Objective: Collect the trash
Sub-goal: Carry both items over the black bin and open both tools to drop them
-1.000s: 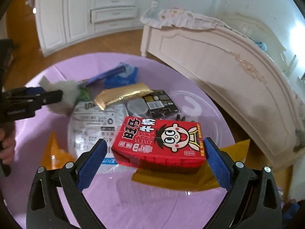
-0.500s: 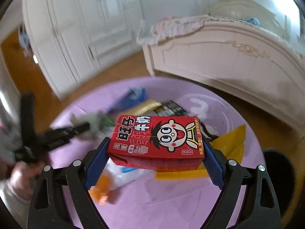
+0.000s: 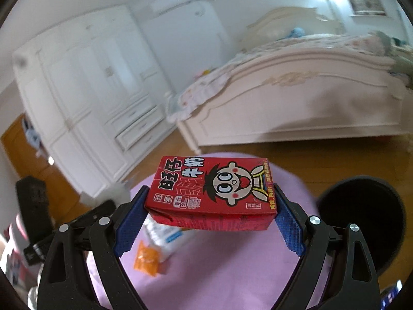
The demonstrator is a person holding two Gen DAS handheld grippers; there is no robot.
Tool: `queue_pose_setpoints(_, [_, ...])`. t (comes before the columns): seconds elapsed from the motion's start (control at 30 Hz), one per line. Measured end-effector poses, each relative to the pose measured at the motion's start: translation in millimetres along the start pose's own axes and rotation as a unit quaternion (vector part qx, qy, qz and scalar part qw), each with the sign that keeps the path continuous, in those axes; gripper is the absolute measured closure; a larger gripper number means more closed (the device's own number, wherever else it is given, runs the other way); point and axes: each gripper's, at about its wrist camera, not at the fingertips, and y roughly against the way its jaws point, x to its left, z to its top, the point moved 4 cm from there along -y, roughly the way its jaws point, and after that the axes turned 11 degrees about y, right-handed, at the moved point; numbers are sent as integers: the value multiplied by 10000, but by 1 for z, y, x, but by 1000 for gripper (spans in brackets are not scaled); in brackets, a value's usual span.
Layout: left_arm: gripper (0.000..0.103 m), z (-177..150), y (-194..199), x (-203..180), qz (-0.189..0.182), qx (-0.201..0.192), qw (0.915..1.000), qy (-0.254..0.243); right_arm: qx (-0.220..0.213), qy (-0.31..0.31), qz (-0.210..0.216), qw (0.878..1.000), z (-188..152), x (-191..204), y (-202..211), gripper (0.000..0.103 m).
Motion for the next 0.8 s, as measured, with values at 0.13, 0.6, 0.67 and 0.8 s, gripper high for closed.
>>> queue_pose_setpoints(0.13, [64, -9, -20, -38, -299, 158, 9992, -218, -121, -239, -265, 9993, -5, -32, 16, 15])
queue_pose_setpoints(0.6, [64, -53, -110, -146, -1007, 981, 9860, -900, -170, -1230, -1053, 9867, -46, -152, 35, 15])
queue_pose_setpoints(0.67, [64, -59, -125, -156, -1075, 1122, 9832, -955, -150, -1349, -1095, 9847, -54, -166, 36, 15])
queue_pose_setpoints(0.8, [64, -70, -146, -171, -1112, 1324, 9794, -1042, -113, -1583, -1190, 9801, -70, -195, 36, 15])
